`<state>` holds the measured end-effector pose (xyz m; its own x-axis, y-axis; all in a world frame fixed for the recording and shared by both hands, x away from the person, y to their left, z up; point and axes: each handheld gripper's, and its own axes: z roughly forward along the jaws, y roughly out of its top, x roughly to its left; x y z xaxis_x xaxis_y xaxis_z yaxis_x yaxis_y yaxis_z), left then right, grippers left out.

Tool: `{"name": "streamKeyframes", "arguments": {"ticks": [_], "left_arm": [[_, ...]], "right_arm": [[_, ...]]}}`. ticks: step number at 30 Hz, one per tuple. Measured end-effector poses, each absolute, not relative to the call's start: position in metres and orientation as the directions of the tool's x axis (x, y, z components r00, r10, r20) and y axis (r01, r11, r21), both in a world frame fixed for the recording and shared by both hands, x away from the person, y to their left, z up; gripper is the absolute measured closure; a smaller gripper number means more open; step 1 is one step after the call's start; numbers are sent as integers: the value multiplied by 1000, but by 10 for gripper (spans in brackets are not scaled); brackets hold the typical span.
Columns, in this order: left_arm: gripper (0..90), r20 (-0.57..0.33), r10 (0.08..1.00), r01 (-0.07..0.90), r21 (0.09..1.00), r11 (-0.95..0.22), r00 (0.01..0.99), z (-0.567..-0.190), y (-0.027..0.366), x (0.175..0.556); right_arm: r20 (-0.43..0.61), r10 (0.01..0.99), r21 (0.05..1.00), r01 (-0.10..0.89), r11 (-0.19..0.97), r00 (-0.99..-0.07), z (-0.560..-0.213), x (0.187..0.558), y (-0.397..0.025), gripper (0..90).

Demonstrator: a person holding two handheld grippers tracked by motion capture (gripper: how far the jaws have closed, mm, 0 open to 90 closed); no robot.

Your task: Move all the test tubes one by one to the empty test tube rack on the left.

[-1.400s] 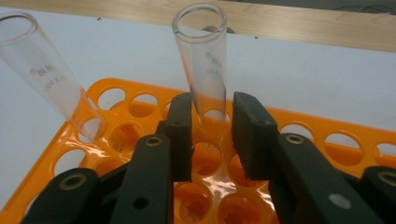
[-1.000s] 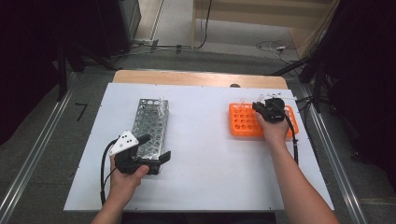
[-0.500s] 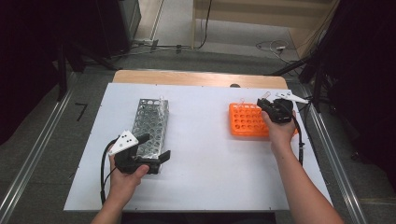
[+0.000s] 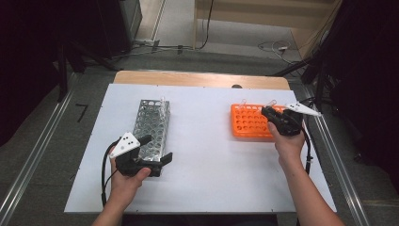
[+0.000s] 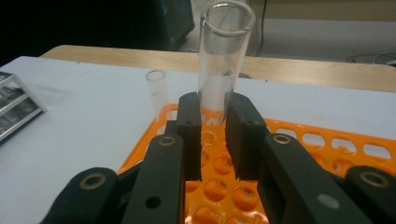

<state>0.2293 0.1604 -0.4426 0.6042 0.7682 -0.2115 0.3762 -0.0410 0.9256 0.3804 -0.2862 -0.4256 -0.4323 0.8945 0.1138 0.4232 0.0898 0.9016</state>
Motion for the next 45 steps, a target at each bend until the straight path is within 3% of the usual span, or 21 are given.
{"name": "streamKeyframes", "arguments": {"ticks": [21,31,45], "left_arm": [[0,-185,751,368,926,-83,634,-442,144,231],[6,-169,721,358,927,-115,672,-440,126,233],[120,-154,671,326,935,-138,726,-432,101,230]], "right_arm": [[122,763,904,388,178,-635,-435,303,-257,743],[81,666,895,348,279,-741,-439,279,-221,743],[42,593,878,312,362,-804,-445,266,-185,743]]}}
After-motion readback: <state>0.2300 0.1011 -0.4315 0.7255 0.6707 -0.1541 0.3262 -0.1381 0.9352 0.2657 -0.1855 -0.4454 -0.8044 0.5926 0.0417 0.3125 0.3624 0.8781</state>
